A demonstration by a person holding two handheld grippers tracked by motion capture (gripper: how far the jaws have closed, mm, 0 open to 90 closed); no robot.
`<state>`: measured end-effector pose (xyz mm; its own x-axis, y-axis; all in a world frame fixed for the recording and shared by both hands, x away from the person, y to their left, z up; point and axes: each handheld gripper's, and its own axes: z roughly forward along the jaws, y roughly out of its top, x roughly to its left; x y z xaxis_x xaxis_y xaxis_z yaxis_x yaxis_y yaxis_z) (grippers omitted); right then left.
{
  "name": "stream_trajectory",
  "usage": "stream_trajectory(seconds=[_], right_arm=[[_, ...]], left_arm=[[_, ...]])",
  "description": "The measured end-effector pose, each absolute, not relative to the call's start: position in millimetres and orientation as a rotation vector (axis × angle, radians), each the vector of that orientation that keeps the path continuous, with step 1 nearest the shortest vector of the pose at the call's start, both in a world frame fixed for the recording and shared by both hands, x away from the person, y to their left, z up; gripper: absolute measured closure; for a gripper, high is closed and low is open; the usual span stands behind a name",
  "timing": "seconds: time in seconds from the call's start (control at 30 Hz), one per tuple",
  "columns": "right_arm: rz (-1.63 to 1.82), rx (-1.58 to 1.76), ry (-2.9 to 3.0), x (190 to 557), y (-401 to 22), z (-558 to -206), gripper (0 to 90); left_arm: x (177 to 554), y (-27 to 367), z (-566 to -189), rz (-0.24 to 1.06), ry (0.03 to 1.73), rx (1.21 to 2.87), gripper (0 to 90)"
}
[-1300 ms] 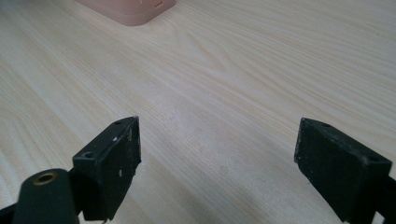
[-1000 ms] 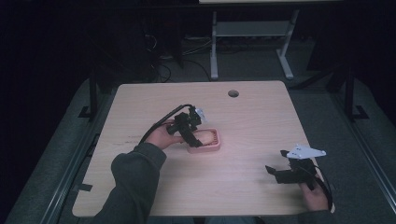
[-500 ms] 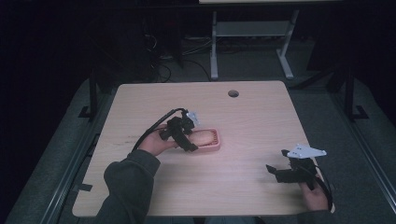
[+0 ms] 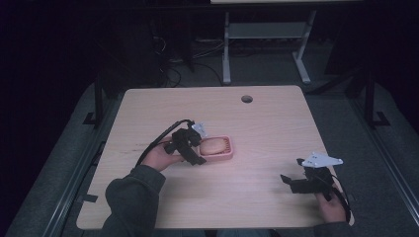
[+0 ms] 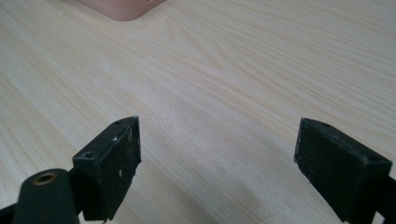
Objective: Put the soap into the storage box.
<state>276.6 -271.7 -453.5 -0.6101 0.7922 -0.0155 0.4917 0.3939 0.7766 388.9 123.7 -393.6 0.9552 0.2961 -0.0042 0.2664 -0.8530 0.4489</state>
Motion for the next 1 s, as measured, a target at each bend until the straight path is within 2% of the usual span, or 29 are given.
stream_trajectory(seconds=[1.0], right_arm=[[1.048,1.124,2.273,281,-271,-455,14.1]], left_arm=[[360,159,-400,0.077,0.410,2.618,25.4]])
